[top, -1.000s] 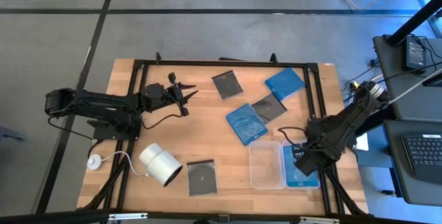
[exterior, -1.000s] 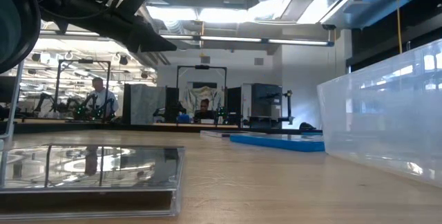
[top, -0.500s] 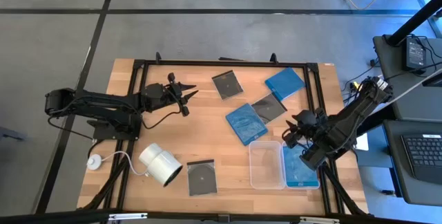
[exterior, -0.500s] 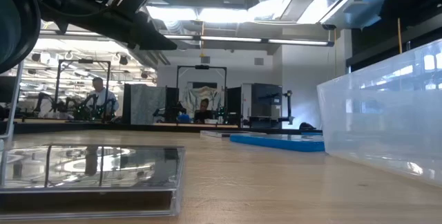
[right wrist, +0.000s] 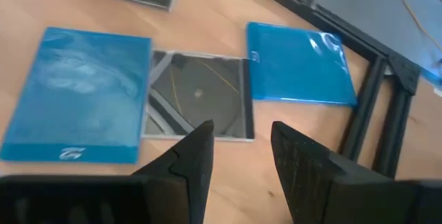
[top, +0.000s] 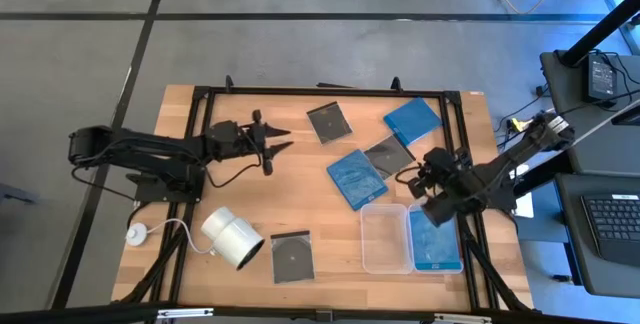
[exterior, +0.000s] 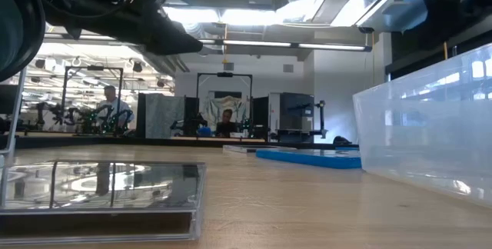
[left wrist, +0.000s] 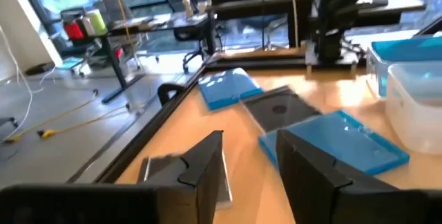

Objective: Pick & place jewel cases by type
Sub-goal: Put the bottom blue CD case into the right transparent bin

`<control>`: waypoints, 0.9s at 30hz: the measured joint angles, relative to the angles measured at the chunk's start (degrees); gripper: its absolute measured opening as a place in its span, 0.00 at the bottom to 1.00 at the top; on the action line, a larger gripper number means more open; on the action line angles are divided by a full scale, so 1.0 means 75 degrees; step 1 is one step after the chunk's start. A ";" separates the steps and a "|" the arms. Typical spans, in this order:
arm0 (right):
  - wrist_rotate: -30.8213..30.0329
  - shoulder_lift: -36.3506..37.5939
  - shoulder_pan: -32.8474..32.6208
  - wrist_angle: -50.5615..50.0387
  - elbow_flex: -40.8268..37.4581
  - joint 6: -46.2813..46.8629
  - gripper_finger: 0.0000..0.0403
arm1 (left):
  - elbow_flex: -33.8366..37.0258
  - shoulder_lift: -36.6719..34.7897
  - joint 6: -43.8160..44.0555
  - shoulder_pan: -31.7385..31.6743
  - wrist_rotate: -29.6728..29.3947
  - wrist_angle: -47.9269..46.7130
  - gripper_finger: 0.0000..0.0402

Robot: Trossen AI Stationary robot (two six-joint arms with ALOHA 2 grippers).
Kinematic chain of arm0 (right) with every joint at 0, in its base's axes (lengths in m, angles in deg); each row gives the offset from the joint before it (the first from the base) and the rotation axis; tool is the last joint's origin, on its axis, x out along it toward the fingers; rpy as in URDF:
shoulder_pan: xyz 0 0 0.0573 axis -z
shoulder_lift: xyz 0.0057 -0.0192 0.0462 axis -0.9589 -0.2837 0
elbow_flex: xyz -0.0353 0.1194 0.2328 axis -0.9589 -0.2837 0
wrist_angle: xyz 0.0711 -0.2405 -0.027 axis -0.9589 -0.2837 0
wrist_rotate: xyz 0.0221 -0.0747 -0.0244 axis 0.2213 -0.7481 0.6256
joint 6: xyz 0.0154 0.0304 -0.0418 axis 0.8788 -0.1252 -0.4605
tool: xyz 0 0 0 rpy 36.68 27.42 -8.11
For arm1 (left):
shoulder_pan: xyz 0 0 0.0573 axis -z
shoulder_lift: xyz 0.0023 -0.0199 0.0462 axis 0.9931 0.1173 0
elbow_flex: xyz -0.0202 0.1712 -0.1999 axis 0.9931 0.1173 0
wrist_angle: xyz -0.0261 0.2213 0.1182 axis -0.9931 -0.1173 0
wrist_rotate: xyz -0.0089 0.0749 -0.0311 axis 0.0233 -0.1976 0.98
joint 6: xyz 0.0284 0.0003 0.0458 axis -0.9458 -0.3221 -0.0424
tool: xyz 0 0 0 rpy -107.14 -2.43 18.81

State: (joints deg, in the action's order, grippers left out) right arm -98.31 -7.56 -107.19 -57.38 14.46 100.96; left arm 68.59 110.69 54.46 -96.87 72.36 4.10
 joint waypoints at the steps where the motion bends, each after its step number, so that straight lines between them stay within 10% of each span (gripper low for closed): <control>1: 0.0000 0.0103 0.0123 0.0121 -0.0071 -0.0214 0.37 | 0.0000 0.0098 0.0003 0.0000 0.0030 0.0179 0.37; 9: 0.0509 0.1129 0.1481 0.3671 -0.0726 -0.3747 0.37 | -0.0003 0.1005 -0.0193 0.0000 0.0051 0.1058 0.50; 27: 0.5818 0.1131 0.5456 0.9809 -0.3090 -0.7102 0.37 | -0.1849 0.3372 -0.1621 0.0419 0.0753 -0.0062 0.54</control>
State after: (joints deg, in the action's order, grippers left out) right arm -54.68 0.93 -66.27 16.19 -8.72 47.70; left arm 54.72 135.98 42.30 -93.73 78.00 3.64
